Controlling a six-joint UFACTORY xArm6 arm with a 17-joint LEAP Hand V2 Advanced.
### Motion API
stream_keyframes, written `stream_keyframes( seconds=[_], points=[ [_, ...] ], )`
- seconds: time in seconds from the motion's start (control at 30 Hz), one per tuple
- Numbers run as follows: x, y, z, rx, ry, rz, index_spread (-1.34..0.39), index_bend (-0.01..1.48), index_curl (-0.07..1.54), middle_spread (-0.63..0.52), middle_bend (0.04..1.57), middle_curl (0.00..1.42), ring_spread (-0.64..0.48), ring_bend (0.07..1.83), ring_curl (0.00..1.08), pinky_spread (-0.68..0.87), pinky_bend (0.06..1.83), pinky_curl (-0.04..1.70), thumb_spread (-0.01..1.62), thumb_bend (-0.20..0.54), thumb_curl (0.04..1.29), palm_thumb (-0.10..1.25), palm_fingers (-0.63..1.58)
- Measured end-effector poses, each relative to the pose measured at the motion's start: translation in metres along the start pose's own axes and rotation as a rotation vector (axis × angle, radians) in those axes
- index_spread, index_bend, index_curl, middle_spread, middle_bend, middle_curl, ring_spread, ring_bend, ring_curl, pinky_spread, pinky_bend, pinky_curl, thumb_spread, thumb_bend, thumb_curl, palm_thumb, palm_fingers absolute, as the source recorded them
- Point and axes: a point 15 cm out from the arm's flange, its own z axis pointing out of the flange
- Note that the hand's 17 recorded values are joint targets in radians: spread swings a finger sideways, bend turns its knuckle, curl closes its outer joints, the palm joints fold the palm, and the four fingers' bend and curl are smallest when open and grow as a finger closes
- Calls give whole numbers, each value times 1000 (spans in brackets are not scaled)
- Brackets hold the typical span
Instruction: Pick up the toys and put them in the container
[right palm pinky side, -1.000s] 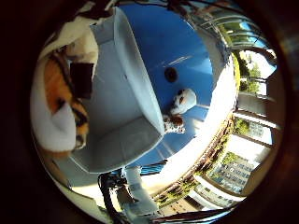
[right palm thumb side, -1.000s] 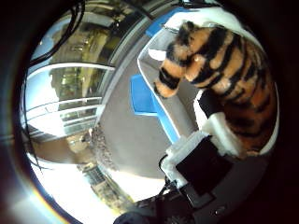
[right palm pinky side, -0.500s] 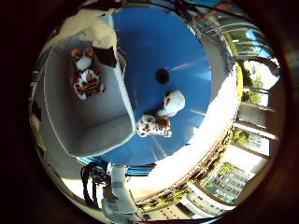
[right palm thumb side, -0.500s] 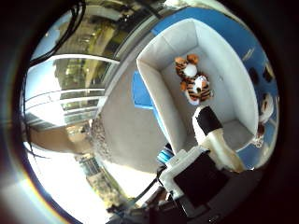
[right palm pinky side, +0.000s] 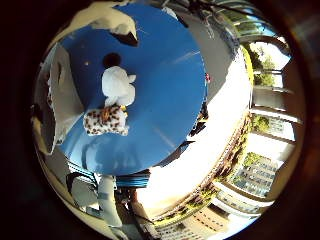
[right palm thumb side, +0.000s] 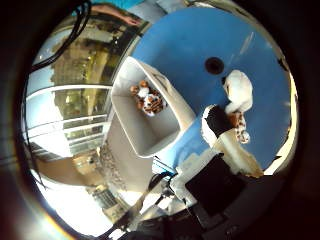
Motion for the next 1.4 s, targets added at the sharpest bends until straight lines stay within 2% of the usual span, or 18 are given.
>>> stream_keyframes(
  seconds=[0.27,0.43,0.53,0.57,0.6,0.63,0.67,0.7,0.77,0.87,0.97,1.1,1.4],
  points=[
    [25,-29,80,-54,-20,24,-182,188,257,36,176,342,273,441,304,486,628,375,1095,-31,474,692,156],
    [21,-32,129,-131,-39,18,-93,178,269,10,186,338,275,494,308,494,619,345,1090,-35,459,673,304],
    [18,-32,145,-161,-42,8,-74,174,266,-22,272,362,279,610,324,502,589,314,1088,-31,451,675,551],
    [16,-32,148,-166,-42,3,-110,197,271,-55,356,387,268,658,330,504,593,304,1087,-31,448,675,750],
    [15,-32,149,-169,-43,0,-177,228,280,-82,474,427,236,721,344,505,649,307,1085,-28,448,680,1076],
    [15,-31,149,-172,-45,-2,-200,203,270,-83,519,441,228,749,346,500,677,306,1084,-27,447,683,1179],
    [14,-30,149,-175,-47,-7,-233,162,282,-91,603,489,202,852,401,490,772,358,1081,-19,450,704,1275],
    [15,-29,148,-178,-48,-10,-279,165,300,-110,688,547,162,986,468,471,893,421,1072,-16,460,733,1259],
    [18,-28,144,-173,-49,-10,-352,165,293,-144,814,625,103,1140,544,448,1008,493,1061,-2,482,795,1165],
    [25,-26,127,-141,-51,4,-464,219,300,-180,951,726,39,1251,615,398,1168,586,1044,-3,517,870,1121],
    [31,-18,90,-99,-45,19,-557,286,319,-200,1030,795,-1,1298,655,358,1263,648,1051,5,546,931,1095],
    [24,10,48,-111,-54,21,-697,387,370,-220,1100,880,-46,1360,700,303,1350,722,1091,2,582,986,1034],
    [-20,64,-58,-39,-24,-44,-916,521,523,-239,1178,1002,-89,1450,761,225,1455,823,1127,-13,636,997,906]
  ],
)
